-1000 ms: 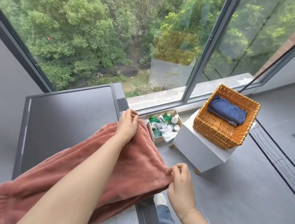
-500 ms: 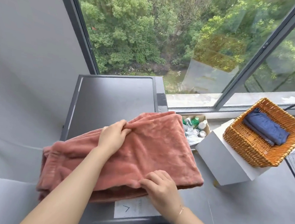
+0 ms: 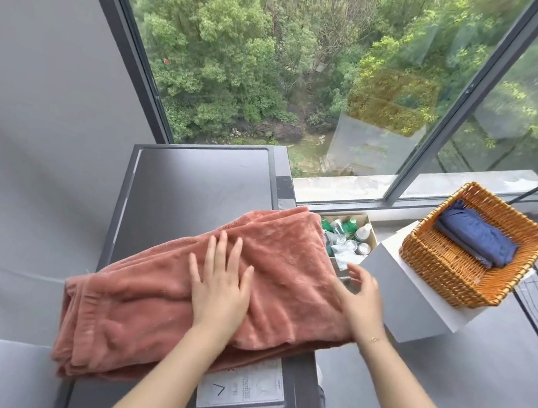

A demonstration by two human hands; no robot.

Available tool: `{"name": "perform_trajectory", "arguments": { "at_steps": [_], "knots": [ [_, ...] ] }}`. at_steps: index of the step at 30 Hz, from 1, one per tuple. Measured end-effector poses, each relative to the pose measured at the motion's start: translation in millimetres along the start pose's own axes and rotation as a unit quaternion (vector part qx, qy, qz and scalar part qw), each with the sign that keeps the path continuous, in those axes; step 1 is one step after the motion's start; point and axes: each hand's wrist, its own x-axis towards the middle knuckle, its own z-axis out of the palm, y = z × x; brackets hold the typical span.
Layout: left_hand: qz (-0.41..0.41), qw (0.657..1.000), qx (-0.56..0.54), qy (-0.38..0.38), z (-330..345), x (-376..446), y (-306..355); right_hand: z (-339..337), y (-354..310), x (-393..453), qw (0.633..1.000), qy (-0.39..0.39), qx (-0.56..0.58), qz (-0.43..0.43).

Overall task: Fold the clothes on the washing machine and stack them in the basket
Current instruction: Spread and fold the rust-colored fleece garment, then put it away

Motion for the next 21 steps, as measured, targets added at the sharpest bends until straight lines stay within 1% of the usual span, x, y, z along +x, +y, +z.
{"name": "perform_trajectory", "arguments": {
  "at_steps": [1,2,3,4,5,7,10,11,12,13,14,15,16,17,18,19,20,21],
  "knots": [
    [0.015,0.999,0.019,-0.02,7,-12,-4,-4,2,10,0.995,-0.066,0.026,0.072],
    [0.019,0.999,0.033,-0.039,14,-21,-9,-7,3,16,0.98,-0.134,0.067,0.131],
    [0.017,0.998,0.043,-0.046,20,-26,-13,-9,3,20,0.959,-0.194,0.11,0.172],
    [0.011,0.998,0.047,-0.052,23,-27,-15,-11,2,21,0.943,-0.236,0.141,0.19],
    [0.007,0.997,0.049,-0.051,24,-26,-14,-12,4,22,0.933,-0.265,0.155,0.19],
    [0.004,0.997,0.063,-0.045,23,-22,-11,-9,8,27,0.921,-0.3,0.169,0.18],
    [0.013,0.996,0.069,-0.061,26,-20,-10,-6,-4,30,0.877,-0.376,0.236,0.185],
    [0.007,0.995,0.067,-0.075,27,-18,-9,-4,-9,30,0.863,-0.378,0.262,0.21],
    [-0.003,0.994,0.064,-0.091,26,-15,-6,-3,-14,30,0.868,-0.372,0.255,0.206],
    [-0.012,0.993,0.057,-0.099,25,-12,1,-2,-17,32,0.882,-0.36,0.241,0.184],
    [-0.015,0.992,0.043,-0.117,22,-7,8,-4,-16,33,0.898,-0.33,0.242,0.161],
    [-0.015,0.989,0.013,-0.144,19,1,17,-8,-17,38,0.923,-0.279,0.229,0.134],
    [-0.011,0.984,-0.043,-0.175,16,8,26,-13,-19,44,0.926,-0.269,0.226,0.14],
    [-0.004,0.971,-0.123,-0.205,10,14,33,-19,-18,49,0.924,-0.283,0.214,0.141],
    [-0.006,0.951,-0.215,-0.223,1,20,38,-27,-21,54,0.917,-0.284,0.244,0.139],
    [-0.021,0.924,-0.313,-0.221,-10,23,40,-34,-26,57,0.922,-0.255,0.274,0.095],
    [-0.051,0.89,-0.401,-0.212,-21,22,40,-43,-35,58,0.913,-0.248,0.313,0.082],
    [-0.088,0.86,-0.463,-0.195,-33,20,38,-48,-48,58,0.877,-0.266,0.379,0.131]
  ]
}}
